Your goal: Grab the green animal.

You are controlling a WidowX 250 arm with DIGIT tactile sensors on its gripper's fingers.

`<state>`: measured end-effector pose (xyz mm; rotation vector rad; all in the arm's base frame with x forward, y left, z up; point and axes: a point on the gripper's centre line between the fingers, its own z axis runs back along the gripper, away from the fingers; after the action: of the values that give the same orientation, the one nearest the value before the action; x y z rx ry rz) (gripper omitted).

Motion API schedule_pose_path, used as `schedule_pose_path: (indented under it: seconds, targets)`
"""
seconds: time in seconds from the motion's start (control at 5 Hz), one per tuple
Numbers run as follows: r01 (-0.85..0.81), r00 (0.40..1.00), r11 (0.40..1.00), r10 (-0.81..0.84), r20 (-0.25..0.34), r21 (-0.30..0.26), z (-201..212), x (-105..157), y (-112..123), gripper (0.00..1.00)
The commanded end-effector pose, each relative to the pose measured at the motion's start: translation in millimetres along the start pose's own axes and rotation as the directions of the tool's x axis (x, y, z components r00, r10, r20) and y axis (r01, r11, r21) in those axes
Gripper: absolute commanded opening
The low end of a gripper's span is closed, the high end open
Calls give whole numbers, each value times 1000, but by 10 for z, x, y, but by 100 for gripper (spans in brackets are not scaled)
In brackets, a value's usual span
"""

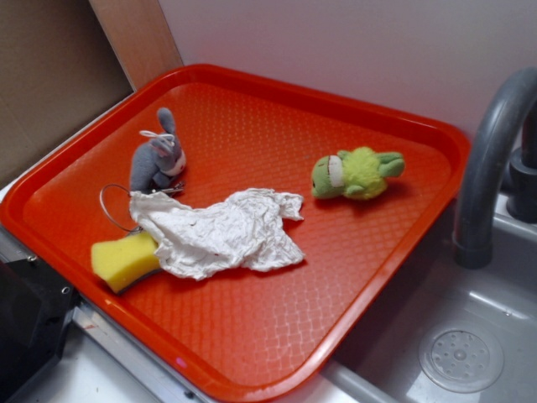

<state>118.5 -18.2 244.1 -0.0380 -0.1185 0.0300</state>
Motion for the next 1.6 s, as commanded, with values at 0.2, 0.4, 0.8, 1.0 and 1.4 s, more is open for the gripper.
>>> schedule_pose_path:
  seconds: [0.2, 0.4, 0.8, 1.0, 1.4]
  targets:
    - [197, 978, 976, -202, 49, 92, -85, 390, -234, 100]
    - [353, 927, 922, -368, 74, 162, -145, 637, -544, 100]
    - [634, 742, 754, -655, 141, 171, -582, 1182, -1066, 100]
    - [692, 701, 715, -699, 144, 101, -937, 1383, -1167, 100]
    - [765, 643, 644, -761, 86, -28, -1698, 1582, -1297, 100]
